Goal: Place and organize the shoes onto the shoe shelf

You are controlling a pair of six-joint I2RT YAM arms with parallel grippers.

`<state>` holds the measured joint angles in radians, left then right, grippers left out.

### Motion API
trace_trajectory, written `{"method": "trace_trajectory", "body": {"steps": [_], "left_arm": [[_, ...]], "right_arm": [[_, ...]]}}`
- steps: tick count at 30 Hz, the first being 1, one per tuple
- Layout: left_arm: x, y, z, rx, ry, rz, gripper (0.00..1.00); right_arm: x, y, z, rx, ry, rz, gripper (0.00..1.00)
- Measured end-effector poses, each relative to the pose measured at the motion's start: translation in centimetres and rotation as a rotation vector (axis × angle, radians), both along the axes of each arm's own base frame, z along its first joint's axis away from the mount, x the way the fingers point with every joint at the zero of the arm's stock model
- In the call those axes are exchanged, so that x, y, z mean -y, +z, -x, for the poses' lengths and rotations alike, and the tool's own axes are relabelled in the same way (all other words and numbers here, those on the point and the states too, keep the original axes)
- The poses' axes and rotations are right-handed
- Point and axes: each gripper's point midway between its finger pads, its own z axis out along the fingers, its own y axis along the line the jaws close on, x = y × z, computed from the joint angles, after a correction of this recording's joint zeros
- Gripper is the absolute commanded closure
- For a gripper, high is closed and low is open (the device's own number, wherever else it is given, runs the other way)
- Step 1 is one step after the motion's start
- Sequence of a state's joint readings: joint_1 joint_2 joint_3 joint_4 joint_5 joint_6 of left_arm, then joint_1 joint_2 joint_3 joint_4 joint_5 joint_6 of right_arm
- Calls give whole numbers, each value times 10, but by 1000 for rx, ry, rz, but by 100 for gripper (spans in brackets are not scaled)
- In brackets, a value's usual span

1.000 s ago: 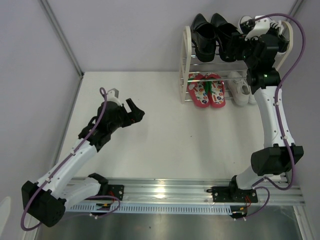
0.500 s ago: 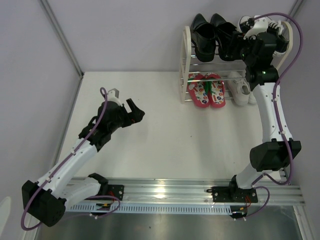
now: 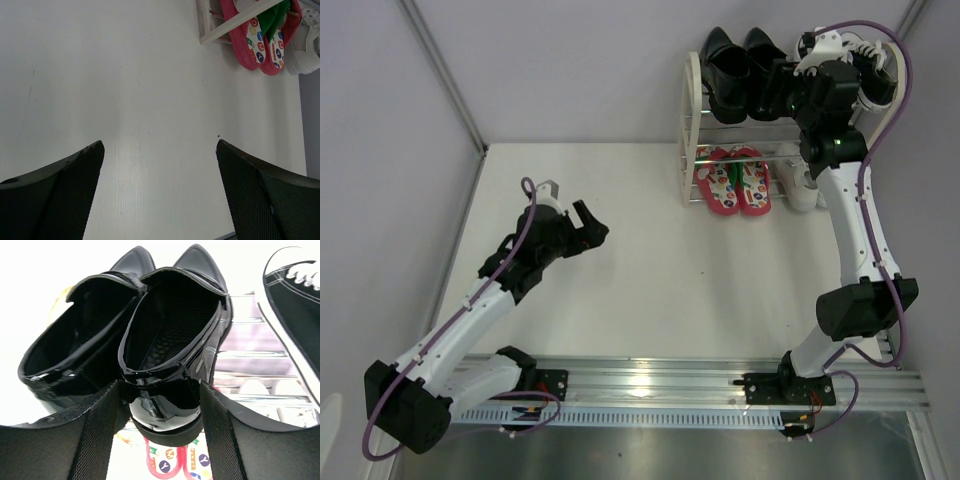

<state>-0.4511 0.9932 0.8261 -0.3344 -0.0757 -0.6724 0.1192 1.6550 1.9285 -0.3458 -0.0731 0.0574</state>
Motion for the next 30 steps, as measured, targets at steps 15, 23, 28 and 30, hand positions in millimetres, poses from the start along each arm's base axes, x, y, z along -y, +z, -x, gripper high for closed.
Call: {"method": "trace_trajectory", "body": {"steps": [15, 23, 28, 30], "left_arm": [[-6, 9, 6, 29, -3, -17, 1], [-10, 92, 6, 223, -94, -109, 1], [-15, 181, 19, 444, -135, -120, 1], [-21, 209, 29, 522, -140, -131, 1]], "right_arm": [[-1, 4, 9, -7, -38, 12, 1], [11, 76, 85, 143, -34, 7, 1], [27, 104, 178, 280, -57, -69, 1], [34, 110, 207, 309, -76, -107, 1]]}}
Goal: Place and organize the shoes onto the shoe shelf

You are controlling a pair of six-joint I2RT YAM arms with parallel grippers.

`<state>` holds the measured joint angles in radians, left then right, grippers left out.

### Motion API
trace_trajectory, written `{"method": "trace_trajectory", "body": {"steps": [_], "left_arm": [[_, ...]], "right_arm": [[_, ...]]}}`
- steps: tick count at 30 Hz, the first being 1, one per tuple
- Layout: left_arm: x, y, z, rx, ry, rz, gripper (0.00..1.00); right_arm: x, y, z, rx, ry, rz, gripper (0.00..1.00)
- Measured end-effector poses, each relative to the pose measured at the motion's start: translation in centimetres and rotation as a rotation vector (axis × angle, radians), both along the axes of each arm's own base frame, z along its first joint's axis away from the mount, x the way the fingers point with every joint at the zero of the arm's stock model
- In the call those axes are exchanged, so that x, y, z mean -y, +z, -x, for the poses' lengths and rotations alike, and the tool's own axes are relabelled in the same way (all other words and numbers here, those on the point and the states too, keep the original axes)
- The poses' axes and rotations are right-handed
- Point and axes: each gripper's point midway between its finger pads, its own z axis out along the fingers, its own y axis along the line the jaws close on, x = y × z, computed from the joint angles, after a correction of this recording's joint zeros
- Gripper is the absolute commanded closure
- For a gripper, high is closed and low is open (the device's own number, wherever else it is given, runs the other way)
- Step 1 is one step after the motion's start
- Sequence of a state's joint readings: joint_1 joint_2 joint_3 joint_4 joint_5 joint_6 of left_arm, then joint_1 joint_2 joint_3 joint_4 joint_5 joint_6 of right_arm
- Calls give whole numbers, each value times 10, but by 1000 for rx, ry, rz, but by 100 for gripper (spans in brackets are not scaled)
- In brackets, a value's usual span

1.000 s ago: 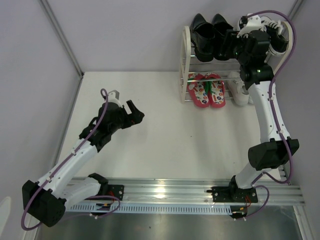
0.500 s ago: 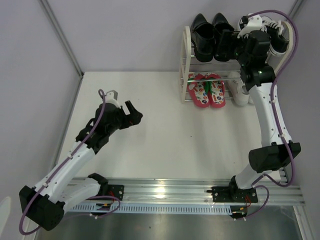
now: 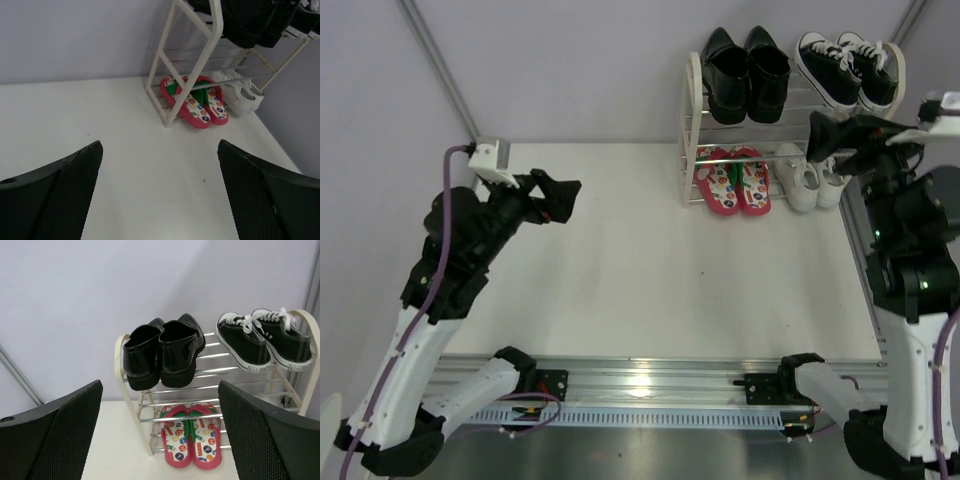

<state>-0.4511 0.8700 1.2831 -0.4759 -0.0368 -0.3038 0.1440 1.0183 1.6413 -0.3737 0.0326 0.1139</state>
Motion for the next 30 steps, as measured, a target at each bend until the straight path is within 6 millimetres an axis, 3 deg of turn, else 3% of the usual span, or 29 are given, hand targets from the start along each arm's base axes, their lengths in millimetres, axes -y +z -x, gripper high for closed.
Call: {"method": "trace_trajectory", "body": {"steps": [2, 4, 5, 8, 10, 14, 18, 23, 26, 30], "left_arm": [[-6, 17, 10, 60, -3, -14, 1], [-14, 25, 21, 102, 4, -35, 1], [-17, 26, 24, 113, 8, -42, 1], [-31, 20, 40, 142, 30, -62, 1], [-38, 3, 48, 134, 43, -73, 1], [-47, -52, 62, 65, 55, -104, 1], [-52, -89, 72, 16, 58, -102, 1], [-56, -130, 76, -49, 77, -100, 1], [-59, -156, 73, -114, 104, -118, 1], [-61, -184, 71, -180, 124, -141, 1]], "right_arm": [[6, 3, 21, 18, -14, -28, 1], [11, -9, 34, 11, -29, -52, 1], [12, -20, 36, -9, -37, -63, 1], [14, -82, 41, -119, -48, -103, 1], [14, -126, 47, -183, -49, -126, 1], [13, -204, 64, -292, -45, -167, 1], [3, -243, 82, -284, 23, -225, 1], [-15, -311, 78, -400, 94, -269, 1], [-17, -337, 79, -474, 99, -264, 1], [-18, -334, 82, -458, 108, -267, 1]]}}
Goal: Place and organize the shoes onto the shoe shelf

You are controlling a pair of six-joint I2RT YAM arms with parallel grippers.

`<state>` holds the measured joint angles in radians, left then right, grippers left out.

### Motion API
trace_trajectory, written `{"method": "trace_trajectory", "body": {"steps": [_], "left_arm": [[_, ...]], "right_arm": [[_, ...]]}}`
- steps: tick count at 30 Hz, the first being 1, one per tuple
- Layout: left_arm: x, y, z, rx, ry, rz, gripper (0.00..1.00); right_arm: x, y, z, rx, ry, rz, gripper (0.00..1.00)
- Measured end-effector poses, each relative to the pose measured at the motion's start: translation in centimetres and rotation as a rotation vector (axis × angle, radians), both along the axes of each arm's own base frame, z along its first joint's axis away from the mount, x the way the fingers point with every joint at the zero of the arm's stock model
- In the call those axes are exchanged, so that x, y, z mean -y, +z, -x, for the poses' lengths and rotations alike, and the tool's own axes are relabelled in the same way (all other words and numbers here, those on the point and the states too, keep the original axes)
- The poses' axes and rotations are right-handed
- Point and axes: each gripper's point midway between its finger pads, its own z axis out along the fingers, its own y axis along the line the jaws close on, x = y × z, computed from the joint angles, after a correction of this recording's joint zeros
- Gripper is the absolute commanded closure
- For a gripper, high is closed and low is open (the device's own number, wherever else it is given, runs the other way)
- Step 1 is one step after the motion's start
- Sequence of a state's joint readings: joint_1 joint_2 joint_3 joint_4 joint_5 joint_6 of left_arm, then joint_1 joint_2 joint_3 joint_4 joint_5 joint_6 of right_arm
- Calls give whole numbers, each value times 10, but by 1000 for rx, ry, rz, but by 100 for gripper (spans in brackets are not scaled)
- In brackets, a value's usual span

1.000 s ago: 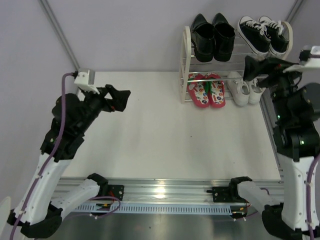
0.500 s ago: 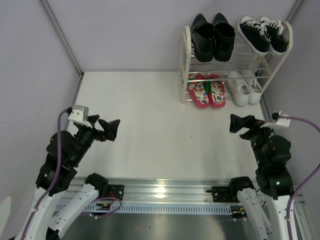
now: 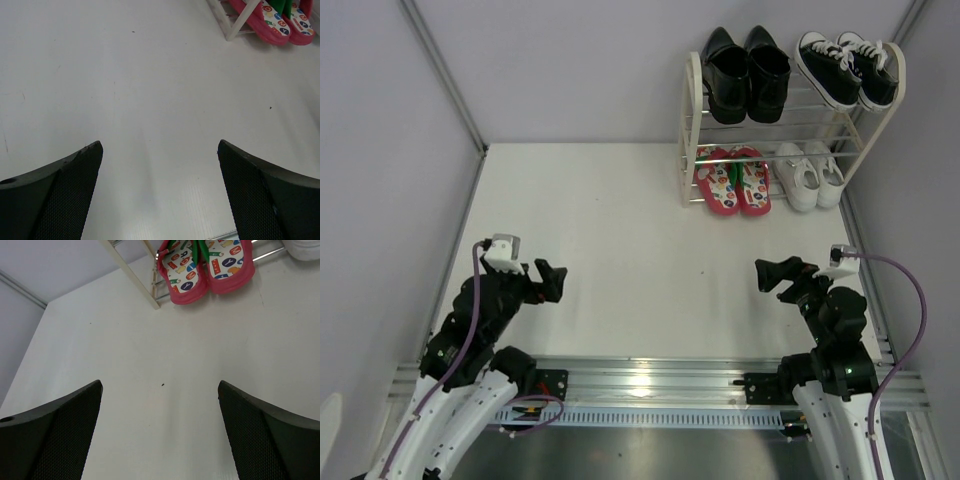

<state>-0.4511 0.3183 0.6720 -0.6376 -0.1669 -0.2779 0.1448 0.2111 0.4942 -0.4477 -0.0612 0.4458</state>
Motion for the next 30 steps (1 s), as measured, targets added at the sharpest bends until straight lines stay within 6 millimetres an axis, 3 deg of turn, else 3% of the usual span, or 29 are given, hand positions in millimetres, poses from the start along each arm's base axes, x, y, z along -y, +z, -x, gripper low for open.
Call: {"method": "trace_trajectory", "body": {"steps": [12, 30], "left_arm": [[-1, -6, 1, -8, 10, 14, 1], [-1, -13, 0, -42, 23, 12, 1]], "right_arm": [[-3, 7, 0, 26, 11, -30, 1], [-10, -1, -4, 3, 41, -40, 1]]}}
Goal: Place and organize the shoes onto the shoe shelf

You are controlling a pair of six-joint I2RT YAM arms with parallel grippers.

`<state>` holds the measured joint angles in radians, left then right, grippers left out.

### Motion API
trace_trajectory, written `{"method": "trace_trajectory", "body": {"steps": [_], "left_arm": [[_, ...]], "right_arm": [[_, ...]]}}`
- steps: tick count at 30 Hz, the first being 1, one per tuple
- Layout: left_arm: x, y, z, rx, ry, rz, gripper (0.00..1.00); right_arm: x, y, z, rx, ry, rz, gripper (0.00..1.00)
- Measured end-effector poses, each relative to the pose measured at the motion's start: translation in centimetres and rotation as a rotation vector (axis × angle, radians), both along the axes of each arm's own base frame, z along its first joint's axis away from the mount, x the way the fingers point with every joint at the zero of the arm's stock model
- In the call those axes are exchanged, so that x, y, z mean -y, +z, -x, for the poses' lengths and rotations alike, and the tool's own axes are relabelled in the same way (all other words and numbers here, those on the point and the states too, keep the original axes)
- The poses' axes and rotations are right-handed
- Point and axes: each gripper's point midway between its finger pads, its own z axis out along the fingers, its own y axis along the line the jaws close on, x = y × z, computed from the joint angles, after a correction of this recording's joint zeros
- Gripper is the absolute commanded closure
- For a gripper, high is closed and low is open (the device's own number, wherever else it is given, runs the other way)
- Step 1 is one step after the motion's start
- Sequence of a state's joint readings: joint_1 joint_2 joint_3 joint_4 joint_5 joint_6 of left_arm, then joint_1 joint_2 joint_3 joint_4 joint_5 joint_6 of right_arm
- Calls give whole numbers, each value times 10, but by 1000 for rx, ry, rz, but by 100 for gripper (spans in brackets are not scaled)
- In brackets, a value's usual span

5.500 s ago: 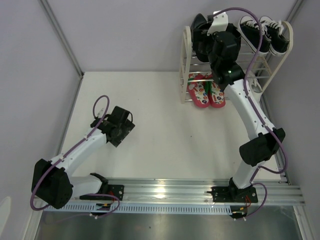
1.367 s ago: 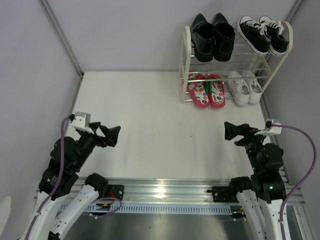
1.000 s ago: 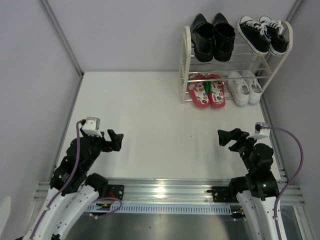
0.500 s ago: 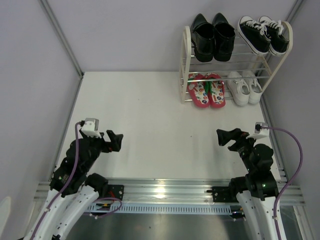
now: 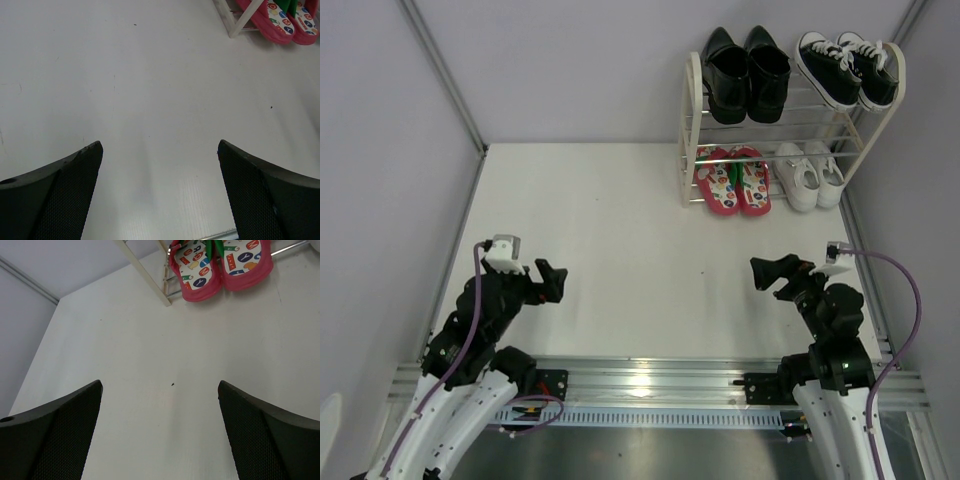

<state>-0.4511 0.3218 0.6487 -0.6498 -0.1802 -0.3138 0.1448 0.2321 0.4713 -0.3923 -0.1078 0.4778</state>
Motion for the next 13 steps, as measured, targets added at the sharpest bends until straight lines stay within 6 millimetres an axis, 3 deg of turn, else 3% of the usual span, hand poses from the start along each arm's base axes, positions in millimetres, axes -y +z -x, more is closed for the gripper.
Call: {"method": "trace_trajectory", "body": {"steps": [13], "left_arm": [[0, -1, 1, -3, 1, -1, 1]], "right_arm": [[-4, 3, -7, 9, 19, -4, 1]]}}
